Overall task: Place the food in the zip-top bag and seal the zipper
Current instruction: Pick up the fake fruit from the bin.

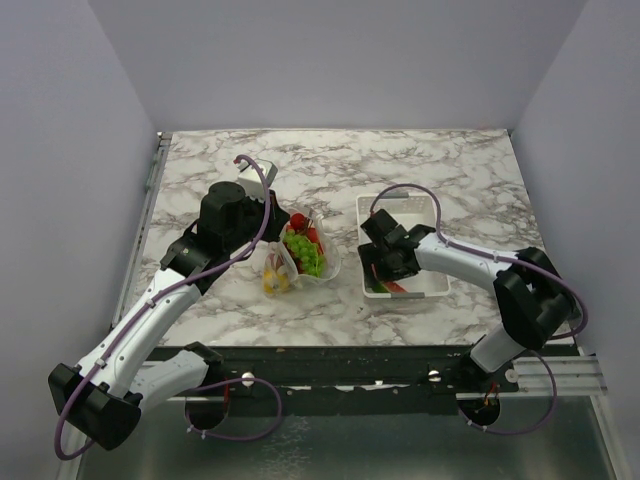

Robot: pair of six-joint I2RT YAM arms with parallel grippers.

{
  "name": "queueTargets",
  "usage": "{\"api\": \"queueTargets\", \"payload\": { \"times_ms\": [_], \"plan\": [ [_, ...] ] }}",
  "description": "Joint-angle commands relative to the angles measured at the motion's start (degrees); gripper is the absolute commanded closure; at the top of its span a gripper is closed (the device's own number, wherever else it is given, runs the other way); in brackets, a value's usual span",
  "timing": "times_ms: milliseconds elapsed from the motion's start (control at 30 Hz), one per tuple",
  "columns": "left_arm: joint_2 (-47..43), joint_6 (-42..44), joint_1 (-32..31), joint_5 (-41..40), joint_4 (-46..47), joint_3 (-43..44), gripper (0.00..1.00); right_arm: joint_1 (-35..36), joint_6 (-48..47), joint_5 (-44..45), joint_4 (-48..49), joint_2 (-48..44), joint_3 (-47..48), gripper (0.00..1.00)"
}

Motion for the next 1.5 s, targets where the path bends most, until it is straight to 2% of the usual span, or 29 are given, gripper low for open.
{"api": "queueTargets", "payload": {
  "times_ms": [0, 300, 533, 600, 767, 933, 1200, 1467],
  "plan": [
    [-1.2, -0.2, 0.2, -0.3, 2.7, 0.1, 1.0, -1.7, -0.1, 2.1, 2.3, 1.7, 0.0, 0.26],
    [-1.3, -0.2, 0.2, -0.4, 2.7, 0.1, 1.0, -4.7, -0.3, 1.1, 5.2, 4.6, -0.2, 0.26],
    [-1.1, -0.2, 0.2, -0.5, 2.6, 0.1, 1.0, -5.0, -0.6, 1.4, 5.6, 5.4, -0.7, 0.34],
    [-1.2, -0.2, 0.2, -0.5, 2.6, 0.1, 1.0, -5.2, -0.7, 1.5, 5.7, 5.5, -0.8, 0.39],
    [-1.1, -0.1, 0.2, -0.5, 2.6, 0.1, 1.0, -5.2, -0.8, 1.4, 5.6, 4.9, -1.0, 0.62],
    [-0.7, -0.2, 0.2, -0.5, 2.6, 0.0, 1.0, -5.1, -0.5, 2.8, 4.8, 1.4, -0.3, 0.7],
    [-0.3, -0.2, 0.2, -0.5, 2.7, 0.0, 1.0, -5.1, -0.2, 5.6, 1.8, -6.3, 4.7, 0.74],
    [0.0, -0.4, 0.2, -0.5, 2.6, 0.0, 1.0, -5.1, -2.3, -2.9, 3.6, -14.2, 7.9, 0.75]
  ]
}}
